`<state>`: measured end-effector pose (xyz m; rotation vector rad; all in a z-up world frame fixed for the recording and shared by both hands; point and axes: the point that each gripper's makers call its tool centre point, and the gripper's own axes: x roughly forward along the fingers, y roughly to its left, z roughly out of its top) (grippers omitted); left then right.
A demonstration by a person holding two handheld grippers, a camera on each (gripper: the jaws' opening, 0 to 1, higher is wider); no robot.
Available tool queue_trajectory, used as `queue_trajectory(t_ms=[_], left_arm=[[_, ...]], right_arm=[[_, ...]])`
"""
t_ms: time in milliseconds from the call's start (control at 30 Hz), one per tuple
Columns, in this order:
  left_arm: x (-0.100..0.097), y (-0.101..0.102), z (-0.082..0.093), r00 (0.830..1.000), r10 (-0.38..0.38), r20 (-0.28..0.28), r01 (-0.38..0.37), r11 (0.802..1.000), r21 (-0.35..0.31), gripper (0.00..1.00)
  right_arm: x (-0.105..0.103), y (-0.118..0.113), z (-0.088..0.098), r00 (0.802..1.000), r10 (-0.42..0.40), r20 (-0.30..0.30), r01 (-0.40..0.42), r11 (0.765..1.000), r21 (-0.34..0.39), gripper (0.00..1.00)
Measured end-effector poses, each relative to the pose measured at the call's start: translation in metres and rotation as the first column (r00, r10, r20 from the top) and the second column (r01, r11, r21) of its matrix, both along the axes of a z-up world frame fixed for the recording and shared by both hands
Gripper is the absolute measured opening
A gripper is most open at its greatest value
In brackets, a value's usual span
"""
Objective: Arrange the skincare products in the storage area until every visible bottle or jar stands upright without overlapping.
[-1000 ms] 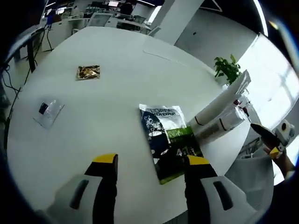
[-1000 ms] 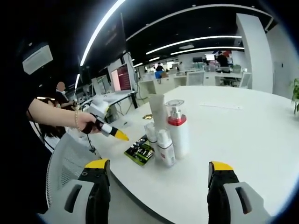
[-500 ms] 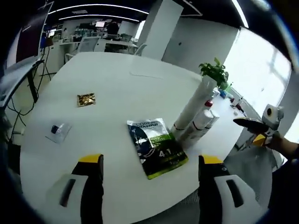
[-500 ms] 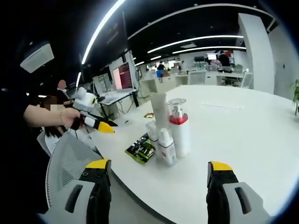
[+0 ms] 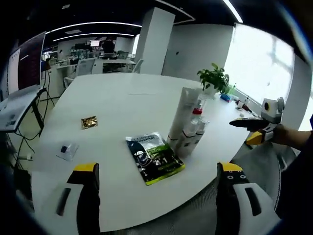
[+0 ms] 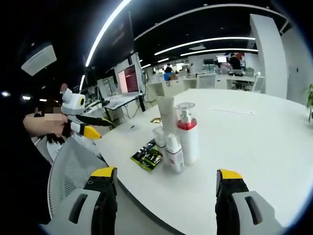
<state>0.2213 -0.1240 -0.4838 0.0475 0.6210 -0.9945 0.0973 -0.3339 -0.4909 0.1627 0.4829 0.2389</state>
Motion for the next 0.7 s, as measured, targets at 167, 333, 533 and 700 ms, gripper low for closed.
queue_trajectory(t_ms=[167,333,533,700], left_arm=[[-0.007,-0.003,0.009,1.0,0.004,0.005,-0.004,0.999,-0.035,0.99],[-0.011,0.0,0.014,1.0,0.026,0.004,-0.025,0.998,-0.055,0.99],[-0.015,0.008,0.003,0.999,0.054,0.008,-0.053,0.998,-0.044,0.99],[-0.013,0.009,0.002,0.994,0.11,0.003,-0.109,0.99,-0.086,0.99]], right_arm=[[0.0,0.001,0.001,1.0,0.003,0.001,-0.003,1.0,0.004,0.86],[0.0,0.001,0.001,1.0,0.005,0.002,-0.005,1.0,0.007,0.85],[0.0,0.0,0.0,1.0,0.001,0.004,-0.001,1.0,0.017,0.85],[-0.001,0.001,0.0,1.0,-0.001,0.0,0.001,1.0,0.02,0.85]])
